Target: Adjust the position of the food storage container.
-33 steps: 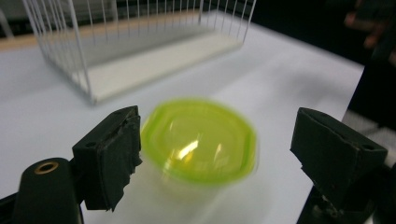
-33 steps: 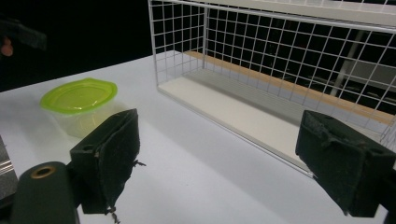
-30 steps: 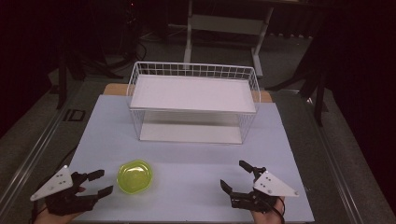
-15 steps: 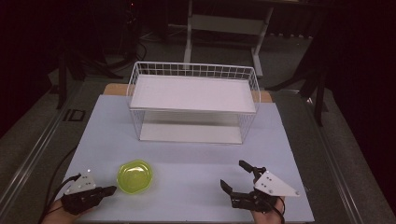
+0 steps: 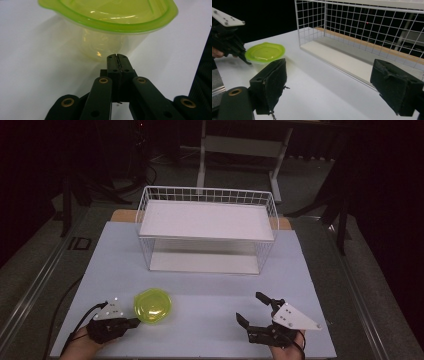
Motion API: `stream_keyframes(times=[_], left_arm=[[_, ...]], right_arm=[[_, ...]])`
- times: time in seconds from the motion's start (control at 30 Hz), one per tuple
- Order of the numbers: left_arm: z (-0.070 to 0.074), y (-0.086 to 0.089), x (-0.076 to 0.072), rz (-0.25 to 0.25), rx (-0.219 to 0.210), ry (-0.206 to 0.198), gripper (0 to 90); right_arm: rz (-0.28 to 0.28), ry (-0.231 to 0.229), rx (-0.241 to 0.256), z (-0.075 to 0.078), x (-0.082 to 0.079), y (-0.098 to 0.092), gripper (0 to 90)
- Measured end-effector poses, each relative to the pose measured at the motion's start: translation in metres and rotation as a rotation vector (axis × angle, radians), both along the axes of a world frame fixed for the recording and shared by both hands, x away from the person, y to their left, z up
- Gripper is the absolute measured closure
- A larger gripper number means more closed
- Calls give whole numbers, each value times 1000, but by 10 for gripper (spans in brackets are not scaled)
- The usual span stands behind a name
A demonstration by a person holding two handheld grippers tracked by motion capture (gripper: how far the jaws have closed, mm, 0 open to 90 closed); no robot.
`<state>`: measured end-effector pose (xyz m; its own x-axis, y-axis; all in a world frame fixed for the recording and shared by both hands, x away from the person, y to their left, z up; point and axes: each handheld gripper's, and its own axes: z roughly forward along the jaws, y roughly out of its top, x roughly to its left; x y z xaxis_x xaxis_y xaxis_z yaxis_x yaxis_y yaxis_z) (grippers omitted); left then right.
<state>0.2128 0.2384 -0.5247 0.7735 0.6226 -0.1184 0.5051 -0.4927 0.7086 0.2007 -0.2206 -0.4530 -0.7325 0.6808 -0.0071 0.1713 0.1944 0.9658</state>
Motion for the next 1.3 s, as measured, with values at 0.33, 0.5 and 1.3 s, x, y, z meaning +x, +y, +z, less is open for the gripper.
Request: stream_keyframes(times=[0.33,0.5,1.3], left_arm=[[-3,-34,14,-14,-4,24,900],[0,-30,9,-21,14,27,900],[-1,-24,43,86,0,28,900]], right_arm=[[5,4,0,-1,0,-1,138],[4,2,-4,-1,1,-2,138],[6,7,1,-1,1,-2,139]])
